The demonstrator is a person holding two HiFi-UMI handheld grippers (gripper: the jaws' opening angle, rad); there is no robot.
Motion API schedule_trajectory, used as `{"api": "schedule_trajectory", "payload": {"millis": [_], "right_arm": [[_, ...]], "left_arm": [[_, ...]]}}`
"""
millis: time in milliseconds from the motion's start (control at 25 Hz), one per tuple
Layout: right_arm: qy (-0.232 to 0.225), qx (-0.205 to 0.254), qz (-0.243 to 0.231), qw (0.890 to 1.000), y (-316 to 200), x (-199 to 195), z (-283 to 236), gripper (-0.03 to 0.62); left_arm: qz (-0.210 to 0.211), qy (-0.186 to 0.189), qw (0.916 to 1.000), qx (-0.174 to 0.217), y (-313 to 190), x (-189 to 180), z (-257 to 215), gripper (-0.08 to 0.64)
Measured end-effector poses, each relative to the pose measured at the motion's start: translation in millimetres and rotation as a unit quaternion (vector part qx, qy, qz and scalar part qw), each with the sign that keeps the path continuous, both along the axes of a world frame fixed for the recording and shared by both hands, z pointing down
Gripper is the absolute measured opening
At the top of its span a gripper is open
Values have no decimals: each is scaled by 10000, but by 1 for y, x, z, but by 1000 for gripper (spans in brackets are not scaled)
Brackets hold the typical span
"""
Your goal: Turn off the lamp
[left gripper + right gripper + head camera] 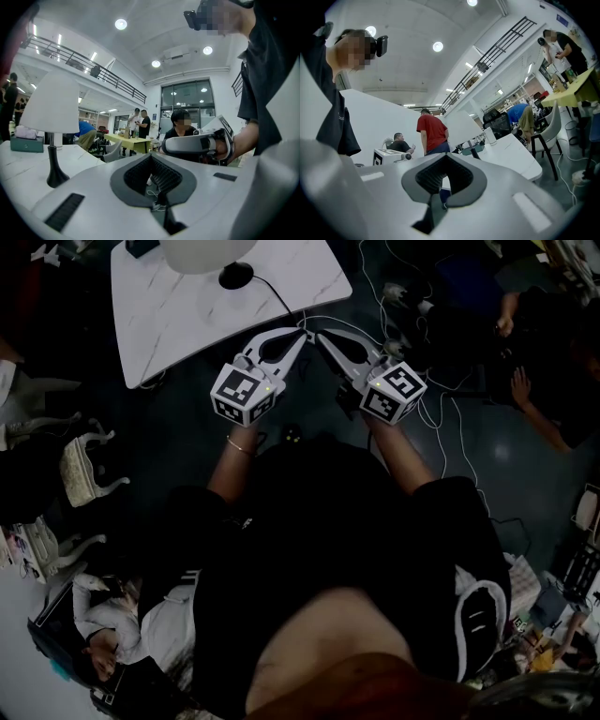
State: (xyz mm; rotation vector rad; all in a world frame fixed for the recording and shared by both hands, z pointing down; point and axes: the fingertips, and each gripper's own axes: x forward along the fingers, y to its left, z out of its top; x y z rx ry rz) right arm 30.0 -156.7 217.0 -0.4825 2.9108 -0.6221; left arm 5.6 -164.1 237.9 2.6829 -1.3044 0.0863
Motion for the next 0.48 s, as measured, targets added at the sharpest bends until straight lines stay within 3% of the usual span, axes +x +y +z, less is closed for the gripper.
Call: {"api": "schedule_trajectory", "payload": {"millis": [480], "right_arm": [[11,-83,-19,10000,-2,0,2,0]], "left_arm": [[-67,-59,10000,-38,-3,-1,0,6]]}}
